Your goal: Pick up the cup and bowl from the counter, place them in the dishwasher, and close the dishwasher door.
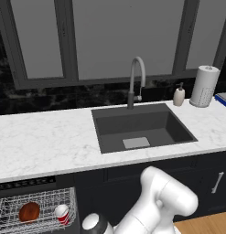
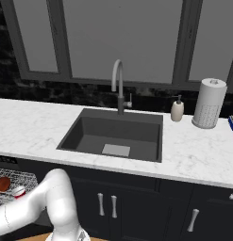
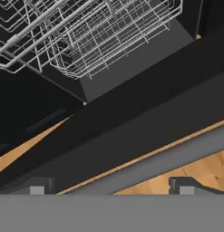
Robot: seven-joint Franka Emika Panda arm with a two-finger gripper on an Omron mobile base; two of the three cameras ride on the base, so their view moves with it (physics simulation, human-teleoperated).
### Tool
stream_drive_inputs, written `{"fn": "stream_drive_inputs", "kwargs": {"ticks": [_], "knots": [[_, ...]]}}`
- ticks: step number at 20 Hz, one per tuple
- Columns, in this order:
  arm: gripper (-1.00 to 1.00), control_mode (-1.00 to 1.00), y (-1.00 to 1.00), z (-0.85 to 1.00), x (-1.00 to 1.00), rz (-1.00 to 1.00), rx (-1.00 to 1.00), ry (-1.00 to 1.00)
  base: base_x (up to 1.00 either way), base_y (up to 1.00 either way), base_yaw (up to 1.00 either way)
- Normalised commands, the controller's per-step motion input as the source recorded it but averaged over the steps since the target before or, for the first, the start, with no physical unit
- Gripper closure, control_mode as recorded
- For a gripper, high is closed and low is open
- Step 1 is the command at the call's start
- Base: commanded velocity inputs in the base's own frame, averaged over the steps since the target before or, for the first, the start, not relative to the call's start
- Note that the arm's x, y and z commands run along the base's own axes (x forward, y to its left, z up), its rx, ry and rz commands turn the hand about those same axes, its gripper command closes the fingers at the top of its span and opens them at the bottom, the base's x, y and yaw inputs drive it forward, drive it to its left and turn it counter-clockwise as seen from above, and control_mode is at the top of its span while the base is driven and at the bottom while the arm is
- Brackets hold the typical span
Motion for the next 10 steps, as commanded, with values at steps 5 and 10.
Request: {"fn": "stream_drive_inputs", "kwargs": {"ticks": [5, 10], "knots": [[-1.0, -1.0, -0.58, -0.93, -1.0, -0.18, 0.0, -0.3, 0.0, 0.0, 0.0], [-1.0, -1.0, -0.69, -0.86, -1.0, -0.24, 0.03, -0.25, 0.0, 0.0, 0.0]]}}
